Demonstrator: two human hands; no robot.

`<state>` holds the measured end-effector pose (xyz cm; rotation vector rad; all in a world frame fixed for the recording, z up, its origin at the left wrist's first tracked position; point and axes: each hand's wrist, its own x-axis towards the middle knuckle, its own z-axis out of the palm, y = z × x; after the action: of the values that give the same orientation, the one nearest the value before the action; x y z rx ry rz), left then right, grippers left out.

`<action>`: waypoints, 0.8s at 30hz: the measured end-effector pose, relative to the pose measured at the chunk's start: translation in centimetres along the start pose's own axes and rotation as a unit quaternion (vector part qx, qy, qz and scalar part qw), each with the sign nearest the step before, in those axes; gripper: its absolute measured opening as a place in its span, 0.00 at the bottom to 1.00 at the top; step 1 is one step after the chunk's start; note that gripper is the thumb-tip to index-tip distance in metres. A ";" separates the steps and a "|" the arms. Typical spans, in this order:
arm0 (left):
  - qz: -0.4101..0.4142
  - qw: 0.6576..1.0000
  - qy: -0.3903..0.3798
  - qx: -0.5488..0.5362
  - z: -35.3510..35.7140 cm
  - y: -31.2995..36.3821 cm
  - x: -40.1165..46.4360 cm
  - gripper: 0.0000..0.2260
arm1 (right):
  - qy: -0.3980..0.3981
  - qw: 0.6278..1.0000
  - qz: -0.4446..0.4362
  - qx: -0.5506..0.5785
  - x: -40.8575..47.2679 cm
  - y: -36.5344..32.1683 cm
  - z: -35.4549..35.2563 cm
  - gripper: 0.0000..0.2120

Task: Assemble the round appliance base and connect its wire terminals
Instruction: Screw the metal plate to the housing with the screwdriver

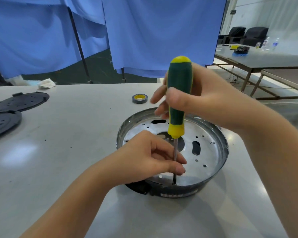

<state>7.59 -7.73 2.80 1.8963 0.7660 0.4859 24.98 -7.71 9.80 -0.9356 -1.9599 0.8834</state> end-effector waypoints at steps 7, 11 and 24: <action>-0.012 0.997 -0.060 -0.052 0.3 -0.1 0.0 0.13 | -0.161 0.973 0.026 0.166 -0.5 1.6 -2.5 0.28; 0.004 0.999 -0.028 -0.020 0.2 0.0 0.1 0.12 | -0.040 0.999 0.012 0.020 -0.3 0.7 -1.4 0.21; -0.004 0.996 -0.044 -0.075 0.1 -0.2 0.1 0.13 | -0.186 0.969 0.025 0.159 -0.6 1.9 -2.5 0.28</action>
<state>7.68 -7.69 2.52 1.7626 0.6611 0.4399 27.91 -6.68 9.18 -0.6693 -2.0205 1.4375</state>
